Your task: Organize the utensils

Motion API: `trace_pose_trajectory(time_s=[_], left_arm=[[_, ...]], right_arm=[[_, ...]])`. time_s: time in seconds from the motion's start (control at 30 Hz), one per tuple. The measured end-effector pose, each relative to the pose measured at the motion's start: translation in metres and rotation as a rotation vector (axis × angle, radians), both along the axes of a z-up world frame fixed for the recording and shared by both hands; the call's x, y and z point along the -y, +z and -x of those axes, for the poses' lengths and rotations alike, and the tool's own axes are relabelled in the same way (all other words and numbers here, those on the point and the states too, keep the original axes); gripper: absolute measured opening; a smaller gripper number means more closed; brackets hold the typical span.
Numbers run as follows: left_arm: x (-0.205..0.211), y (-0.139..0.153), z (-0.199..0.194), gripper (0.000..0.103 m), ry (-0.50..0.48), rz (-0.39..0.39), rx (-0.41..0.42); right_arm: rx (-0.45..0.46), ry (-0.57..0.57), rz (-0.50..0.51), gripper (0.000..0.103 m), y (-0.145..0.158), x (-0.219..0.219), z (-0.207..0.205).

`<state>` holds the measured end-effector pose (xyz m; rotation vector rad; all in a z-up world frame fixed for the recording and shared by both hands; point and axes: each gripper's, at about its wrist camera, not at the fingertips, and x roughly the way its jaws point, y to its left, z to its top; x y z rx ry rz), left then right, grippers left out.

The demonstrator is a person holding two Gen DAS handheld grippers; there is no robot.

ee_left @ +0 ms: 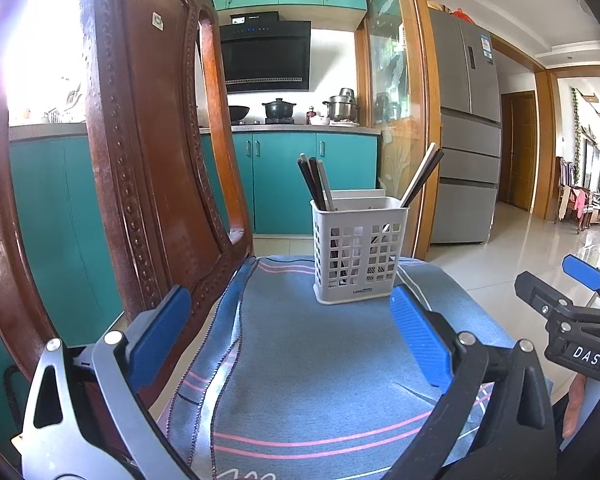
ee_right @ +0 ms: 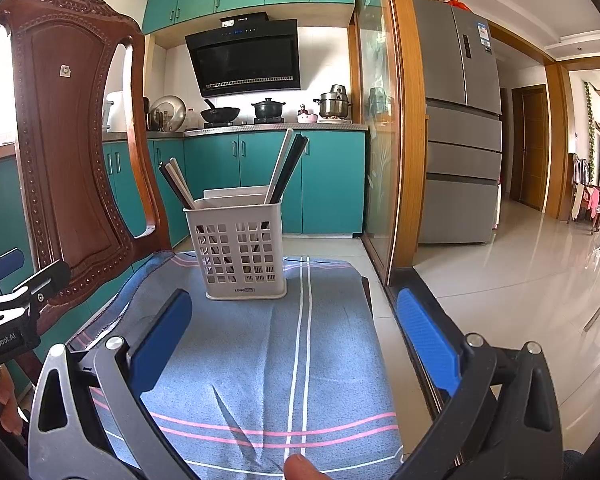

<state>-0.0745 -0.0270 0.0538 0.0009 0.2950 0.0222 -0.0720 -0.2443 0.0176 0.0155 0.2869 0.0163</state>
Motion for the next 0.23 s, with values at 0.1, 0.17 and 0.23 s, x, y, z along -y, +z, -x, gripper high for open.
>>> trace_pose_trajectory(time_s=[0.1,0.17,0.23], left_arm=[[0.0008,-0.0007,-0.0009,0.099,-0.001,-0.005,-0.007],[0.0009,-0.0008,-0.0030,0.099,-0.003,-0.005,-0.016],[0.0005,-0.0006,-0.0045,0.099,-0.004,-0.001,-0.022]], right_arm=[[0.002,0.000,0.000,0.100,0.0001,0.0002,0.0005],[0.000,0.001,0.001,0.100,-0.0001,0.0002,0.0003],[-0.002,0.002,0.004,0.100,-0.0005,0.0005,0.0001]])
